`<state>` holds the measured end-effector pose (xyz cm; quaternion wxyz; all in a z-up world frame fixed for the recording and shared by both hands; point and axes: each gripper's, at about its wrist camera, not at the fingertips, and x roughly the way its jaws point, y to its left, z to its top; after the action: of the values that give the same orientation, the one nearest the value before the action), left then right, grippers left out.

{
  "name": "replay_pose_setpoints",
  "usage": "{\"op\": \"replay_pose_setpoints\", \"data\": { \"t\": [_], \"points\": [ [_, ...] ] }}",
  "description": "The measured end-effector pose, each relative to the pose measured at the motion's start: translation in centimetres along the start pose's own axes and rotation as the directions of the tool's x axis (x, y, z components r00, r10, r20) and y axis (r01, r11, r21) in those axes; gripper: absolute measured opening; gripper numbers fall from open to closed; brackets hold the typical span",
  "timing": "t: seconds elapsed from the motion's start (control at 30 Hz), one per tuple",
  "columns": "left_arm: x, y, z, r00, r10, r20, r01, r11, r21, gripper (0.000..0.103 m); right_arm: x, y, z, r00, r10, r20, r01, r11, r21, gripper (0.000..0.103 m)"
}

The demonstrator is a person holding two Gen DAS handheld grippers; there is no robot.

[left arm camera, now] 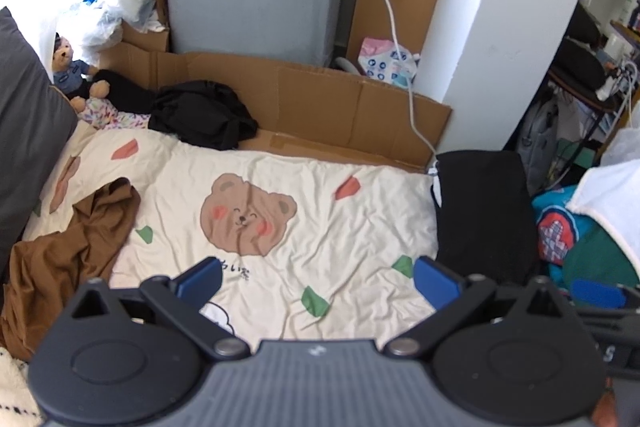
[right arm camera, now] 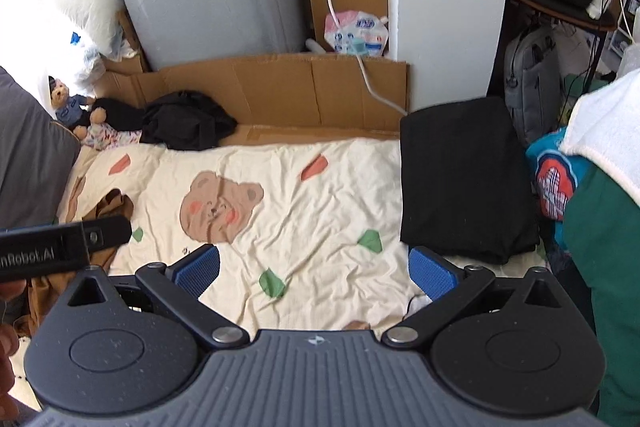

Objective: Fold clothes

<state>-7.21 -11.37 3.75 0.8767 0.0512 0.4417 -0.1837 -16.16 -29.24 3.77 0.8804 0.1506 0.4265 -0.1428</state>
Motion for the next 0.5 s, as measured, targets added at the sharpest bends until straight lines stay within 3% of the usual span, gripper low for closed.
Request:
{"op": "replay_pose_setpoints", "data": {
  "t": [0.5],
  "points": [
    [0.15,-0.10,-0.32,1.000,0.010,-0.018,-0.010,1.000,0.005,0.103,0.04,-0.90,0.33,0.997,-0.074,0.038,0.073,0.997,0.021,0.103]
  ]
}}
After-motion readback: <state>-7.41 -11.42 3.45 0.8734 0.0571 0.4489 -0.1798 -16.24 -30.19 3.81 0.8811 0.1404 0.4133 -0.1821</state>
